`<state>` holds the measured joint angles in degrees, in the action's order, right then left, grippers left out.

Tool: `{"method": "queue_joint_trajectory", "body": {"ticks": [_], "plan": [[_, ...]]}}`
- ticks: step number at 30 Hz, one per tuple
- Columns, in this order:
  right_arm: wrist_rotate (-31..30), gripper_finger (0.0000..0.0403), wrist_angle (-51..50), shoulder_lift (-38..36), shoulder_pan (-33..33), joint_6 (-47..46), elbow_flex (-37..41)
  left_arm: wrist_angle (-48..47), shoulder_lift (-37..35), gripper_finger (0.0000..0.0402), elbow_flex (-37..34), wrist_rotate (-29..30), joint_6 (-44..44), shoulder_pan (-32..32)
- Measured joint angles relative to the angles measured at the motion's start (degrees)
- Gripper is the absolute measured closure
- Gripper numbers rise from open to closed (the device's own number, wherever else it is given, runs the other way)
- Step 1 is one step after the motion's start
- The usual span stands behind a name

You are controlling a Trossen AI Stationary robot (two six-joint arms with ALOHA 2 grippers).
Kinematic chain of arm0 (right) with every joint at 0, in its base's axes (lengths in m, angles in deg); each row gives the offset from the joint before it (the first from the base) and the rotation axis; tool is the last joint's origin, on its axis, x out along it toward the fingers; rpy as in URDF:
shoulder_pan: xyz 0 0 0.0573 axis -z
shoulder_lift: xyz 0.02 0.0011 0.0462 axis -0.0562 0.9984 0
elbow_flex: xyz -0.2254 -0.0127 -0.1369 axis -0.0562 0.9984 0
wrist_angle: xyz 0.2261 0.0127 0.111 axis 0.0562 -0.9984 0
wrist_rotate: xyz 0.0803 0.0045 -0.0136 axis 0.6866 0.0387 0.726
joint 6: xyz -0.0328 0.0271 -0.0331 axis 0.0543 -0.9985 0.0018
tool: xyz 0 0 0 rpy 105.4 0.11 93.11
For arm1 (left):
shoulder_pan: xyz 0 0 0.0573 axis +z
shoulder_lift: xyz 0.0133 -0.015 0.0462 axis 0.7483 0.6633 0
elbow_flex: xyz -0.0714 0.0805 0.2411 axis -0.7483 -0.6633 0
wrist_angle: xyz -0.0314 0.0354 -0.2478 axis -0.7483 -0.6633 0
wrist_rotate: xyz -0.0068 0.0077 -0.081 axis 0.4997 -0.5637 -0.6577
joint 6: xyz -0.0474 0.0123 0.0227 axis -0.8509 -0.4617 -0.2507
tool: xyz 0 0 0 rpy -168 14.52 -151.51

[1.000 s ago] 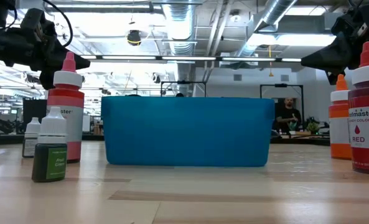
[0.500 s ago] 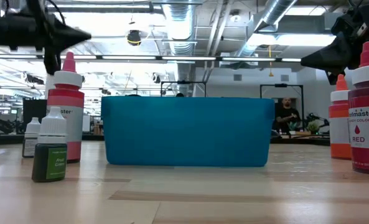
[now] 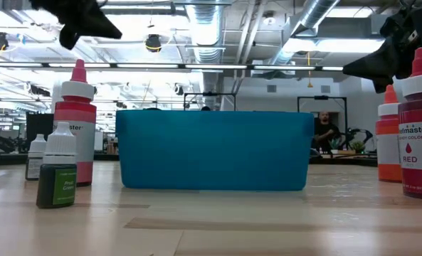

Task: Pick & Place food coloring
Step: Put the large green food coloring bottle into the blue bin

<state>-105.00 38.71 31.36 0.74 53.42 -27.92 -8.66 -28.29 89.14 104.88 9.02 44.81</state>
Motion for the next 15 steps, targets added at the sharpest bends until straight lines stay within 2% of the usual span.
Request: {"method": "queue_joint_trajectory", "body": {"ticks": [3, 7, 15], "plan": [[0.02, 0.0396, 0.00, 0.00, 0.00, -0.02, -0.01, -6.85, 7.64, 0.0401, 5.83, 0.14, -0.05, 0.03], [-0.01, 0.0396, -0.02, 0.02, 0.00, 0.00, 0.01, -11.15, 16.47, 0.0401, 11.20, -1.31, 0.03, 0.04], [0.02, 0.0396, -0.50, 0.01, 0.00, -0.02, -0.01, -13.30, 29.92, 0.0401, 15.28, -12.67, -3.88, 0.90]]}}
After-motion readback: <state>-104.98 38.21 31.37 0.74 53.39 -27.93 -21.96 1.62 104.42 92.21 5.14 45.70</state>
